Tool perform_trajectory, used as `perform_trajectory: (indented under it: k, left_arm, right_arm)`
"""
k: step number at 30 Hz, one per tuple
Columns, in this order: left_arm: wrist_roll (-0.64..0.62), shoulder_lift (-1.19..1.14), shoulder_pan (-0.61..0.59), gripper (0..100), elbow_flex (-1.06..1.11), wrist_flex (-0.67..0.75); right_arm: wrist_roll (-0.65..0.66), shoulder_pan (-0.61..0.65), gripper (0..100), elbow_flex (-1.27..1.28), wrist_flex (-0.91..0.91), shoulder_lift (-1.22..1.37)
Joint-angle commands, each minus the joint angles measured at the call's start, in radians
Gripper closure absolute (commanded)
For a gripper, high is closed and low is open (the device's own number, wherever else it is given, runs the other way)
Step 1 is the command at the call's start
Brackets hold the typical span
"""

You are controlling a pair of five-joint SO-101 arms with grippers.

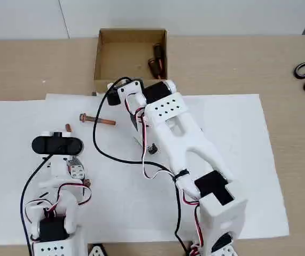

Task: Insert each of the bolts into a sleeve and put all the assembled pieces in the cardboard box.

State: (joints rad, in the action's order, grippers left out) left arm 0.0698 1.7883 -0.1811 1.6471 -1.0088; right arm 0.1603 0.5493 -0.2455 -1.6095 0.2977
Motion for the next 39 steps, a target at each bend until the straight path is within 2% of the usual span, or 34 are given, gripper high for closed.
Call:
perform_trajectory:
  k: [1,10,22,34,39]
  left_arm:
    - [0.002,0.012,-0.005,99,-0.004,0.015]
    - [0.002,0.012,-0.005,99,-0.004,0.015]
    - [0.002,0.012,-0.005,99,-0.004,0.015]
    - [0.002,0.012,-0.005,99,-0.004,0.015]
    - [0.002,0.012,-0.005,99,-0.004,0.015]
  right_arm:
    - [0.011,0.008,83.0,-0.002,0.041,-0.018]
    - [0.011,0.019,83.0,-0.003,0.133,0.082]
    - [0.000,0.039,83.1,0.000,0.159,0.170]
    - [0.003,0.036,99.6,-0.002,0.173,0.271]
    - [0.009,0.025,99.4,-0.078,0.128,0.248]
